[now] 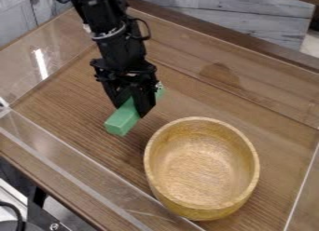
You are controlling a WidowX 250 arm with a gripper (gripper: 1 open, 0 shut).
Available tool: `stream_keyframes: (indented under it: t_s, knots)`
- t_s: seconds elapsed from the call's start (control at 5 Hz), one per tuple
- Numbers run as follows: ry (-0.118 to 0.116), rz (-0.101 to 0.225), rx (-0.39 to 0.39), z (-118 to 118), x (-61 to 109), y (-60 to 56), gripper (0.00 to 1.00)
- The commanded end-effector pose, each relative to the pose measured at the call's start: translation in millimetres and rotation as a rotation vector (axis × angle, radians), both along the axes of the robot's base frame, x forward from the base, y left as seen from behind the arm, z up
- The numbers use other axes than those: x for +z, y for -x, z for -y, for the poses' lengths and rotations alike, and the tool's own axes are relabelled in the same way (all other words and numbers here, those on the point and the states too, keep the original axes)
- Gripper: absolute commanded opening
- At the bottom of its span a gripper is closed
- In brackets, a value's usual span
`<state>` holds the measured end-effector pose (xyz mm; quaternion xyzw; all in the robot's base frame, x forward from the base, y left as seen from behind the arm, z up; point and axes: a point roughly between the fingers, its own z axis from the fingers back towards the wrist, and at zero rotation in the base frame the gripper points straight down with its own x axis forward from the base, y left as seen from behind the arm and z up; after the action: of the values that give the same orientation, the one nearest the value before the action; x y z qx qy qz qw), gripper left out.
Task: Remove the green block from inside the brown bowl and put it on the table
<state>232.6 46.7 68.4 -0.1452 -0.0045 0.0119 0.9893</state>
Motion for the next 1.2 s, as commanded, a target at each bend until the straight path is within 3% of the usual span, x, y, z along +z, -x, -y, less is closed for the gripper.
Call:
stream_keyframes:
  t_s: [0.0,1.0]
  knots:
    - [-0.015,0.056,0.003,-7.9,12.0,-11.8,0.0]
    - [-0.003,0.047,0.002,-18.3,3.8,-19.9,0.0]
